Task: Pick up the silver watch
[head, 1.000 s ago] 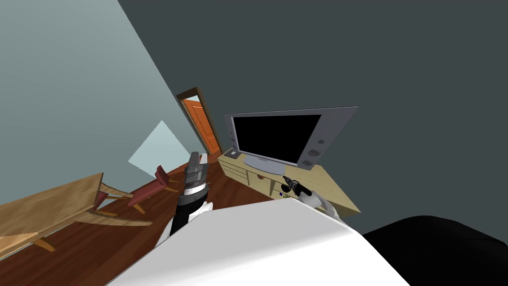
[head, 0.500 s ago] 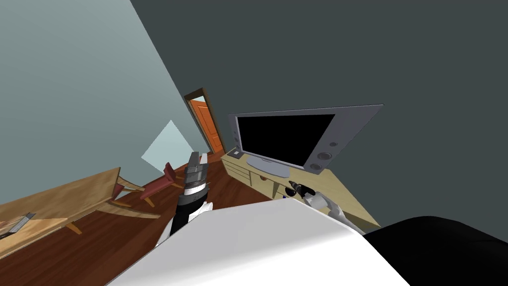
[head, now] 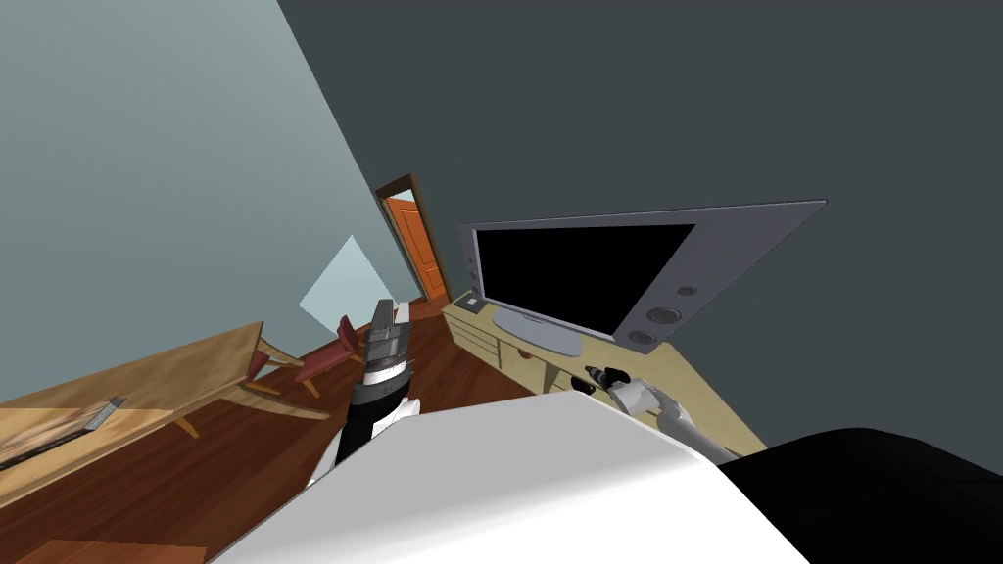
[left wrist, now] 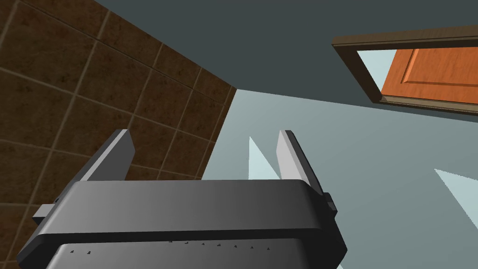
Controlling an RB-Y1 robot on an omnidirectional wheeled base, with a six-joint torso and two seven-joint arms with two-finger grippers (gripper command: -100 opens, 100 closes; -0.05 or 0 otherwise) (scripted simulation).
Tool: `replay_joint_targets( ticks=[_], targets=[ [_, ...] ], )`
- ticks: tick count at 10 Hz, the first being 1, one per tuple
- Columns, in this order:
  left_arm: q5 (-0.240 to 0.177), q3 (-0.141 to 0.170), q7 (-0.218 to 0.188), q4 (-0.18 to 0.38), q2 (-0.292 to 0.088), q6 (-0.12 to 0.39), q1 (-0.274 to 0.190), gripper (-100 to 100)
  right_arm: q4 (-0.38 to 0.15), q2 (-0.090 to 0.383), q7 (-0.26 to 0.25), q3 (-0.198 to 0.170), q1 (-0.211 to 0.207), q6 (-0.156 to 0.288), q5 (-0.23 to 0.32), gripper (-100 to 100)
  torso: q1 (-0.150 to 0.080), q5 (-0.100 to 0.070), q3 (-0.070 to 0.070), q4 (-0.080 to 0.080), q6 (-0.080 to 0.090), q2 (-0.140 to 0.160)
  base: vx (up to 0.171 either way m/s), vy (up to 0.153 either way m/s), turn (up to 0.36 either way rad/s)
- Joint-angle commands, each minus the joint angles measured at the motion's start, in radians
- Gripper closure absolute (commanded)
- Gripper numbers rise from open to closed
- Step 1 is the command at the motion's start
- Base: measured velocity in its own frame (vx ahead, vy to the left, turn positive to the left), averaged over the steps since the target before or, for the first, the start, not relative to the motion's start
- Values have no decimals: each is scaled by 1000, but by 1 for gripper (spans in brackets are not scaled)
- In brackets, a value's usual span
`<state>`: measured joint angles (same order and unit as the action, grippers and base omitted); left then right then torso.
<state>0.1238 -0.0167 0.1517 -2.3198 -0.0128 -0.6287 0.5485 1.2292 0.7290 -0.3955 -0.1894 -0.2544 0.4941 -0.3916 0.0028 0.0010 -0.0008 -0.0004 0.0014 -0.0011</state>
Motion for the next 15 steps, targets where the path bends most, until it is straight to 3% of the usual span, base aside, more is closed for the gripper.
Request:
replay_joint_targets(
  ticks=[1,7,8,9,10,13,14,15],
  targets=[
    [0,0,0,0,0,0,0,0,-28,21,-6,-1,5,37,-10,-100,0,0,0,0,0,0,31,28,78],
    [0,0,0,0,0,0,0,0,-147,100,-38,-16,32,144,-59,-100,0,0,0,0,0,0,40,28,82],
    [0,0,0,0,0,0,0,0,-129,94,-31,-12,22,134,-53,-100,-1,0,0,0,0,1,15,6,9],
    [0,0,0,0,0,0,0,0,-131,95,-32,-13,22,136,-53,0,-1,0,1,0,0,2,0,0,0],
    [0,0,0,0,0,0,0,0,-165,69,-26,-14,29,114,-32,-100,-2,0,1,1,0,2,19,-36,55],
    [0,0,0,0,0,0,0,0,-218,31,-17,-15,39,80,1,-100,-5,-1,1,0,0,1,21,-53,41],
    [0,0,0,0,0,0,0,0,-193,44,-17,-13,30,95,-6,-100,-5,-1,1,0,0,2,9,-23,11],
    [0,0,0,0,0,0,0,0,-194,42,-15,-13,29,92,-4,100,-4,-1,1,1,0,2,1,-5,-8]
  ],
)
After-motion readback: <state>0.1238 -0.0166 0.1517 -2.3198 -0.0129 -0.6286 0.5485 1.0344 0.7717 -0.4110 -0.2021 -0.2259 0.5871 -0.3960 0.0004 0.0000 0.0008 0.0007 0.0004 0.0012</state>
